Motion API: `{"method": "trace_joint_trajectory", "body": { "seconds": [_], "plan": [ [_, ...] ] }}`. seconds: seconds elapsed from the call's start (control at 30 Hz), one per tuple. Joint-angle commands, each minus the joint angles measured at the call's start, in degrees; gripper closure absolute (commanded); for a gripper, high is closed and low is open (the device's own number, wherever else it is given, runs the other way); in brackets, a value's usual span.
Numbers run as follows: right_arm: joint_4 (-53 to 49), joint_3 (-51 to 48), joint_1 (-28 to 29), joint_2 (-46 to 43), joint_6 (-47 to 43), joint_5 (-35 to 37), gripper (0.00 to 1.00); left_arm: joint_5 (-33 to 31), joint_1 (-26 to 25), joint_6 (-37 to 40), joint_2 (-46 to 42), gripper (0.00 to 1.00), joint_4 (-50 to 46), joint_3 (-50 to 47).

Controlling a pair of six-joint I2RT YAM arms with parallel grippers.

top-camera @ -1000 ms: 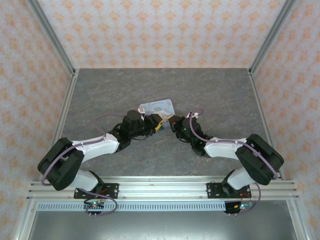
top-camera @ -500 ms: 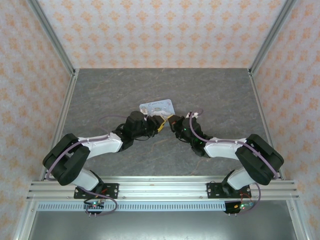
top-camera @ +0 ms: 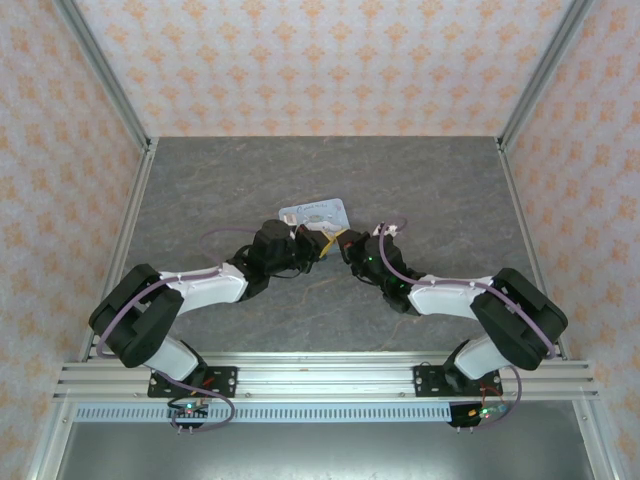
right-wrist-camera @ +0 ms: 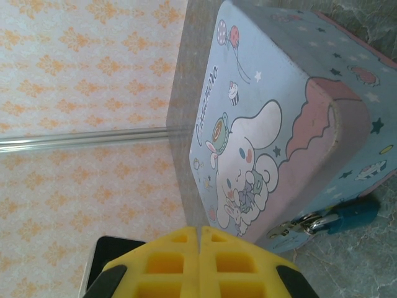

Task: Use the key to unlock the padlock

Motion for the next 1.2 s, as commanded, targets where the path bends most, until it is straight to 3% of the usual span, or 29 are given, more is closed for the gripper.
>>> {"method": "trace_joint_trajectory", "body": {
  "seconds": [0.0, 0.07, 0.1, 0.17, 0.3, 0.47, 0.67, 0.9, 1.17],
  "plan": [
    [1.68, 0.49, 0.33, -0.09, 0.35, 0.57, 1.00, -1.45, -0.62, 0.01, 0.98, 1.00, 1.11, 1.40],
    [1.46, 0.13, 0.25, -0.87, -0.23, 0.48, 1.00, -1.07, -0.21, 0.58, 1.09, 1.00, 1.26, 1.40],
    [0.73, -0.28, -0.04, -1.77, -0.74, 0.51, 0.95, -0.80, 0.20, 1.06, 0.96, 1.00, 1.27, 1.32],
    [-1.46, -1.08, -2.20, -4.12, -2.90, -2.16, 0.69, 1.70, 2.19, 3.18, 0.87, 1.00, 1.11, 1.60],
    [-3.46, -3.49, -9.43, -9.29, -7.51, -10.75, 0.55, 11.57, 7.15, 8.92, 1.07, 1.00, 0.66, 3.66],
    [-9.48, -0.63, -19.08, -13.53, -16.90, -26.22, 0.56, 22.67, 11.64, 19.38, 0.21, 1.00, -6.41, 9.02],
    [-10.53, 8.77, -22.67, -8.68, -24.16, -42.32, 0.56, 32.59, 13.16, 29.03, 2.05, 1.00, -13.12, 15.56],
    [-8.77, 14.19, -22.97, -3.33, -25.44, -49.03, 0.57, 38.22, 13.55, 33.62, 4.49, 1.00, -16.24, 18.75],
    [-3.04, 12.69, -22.98, -0.34, -22.52, -53.65, 0.61, 40.13, 13.68, 35.29, 5.07, 1.00, -17.55, 20.92]
  ]
}}
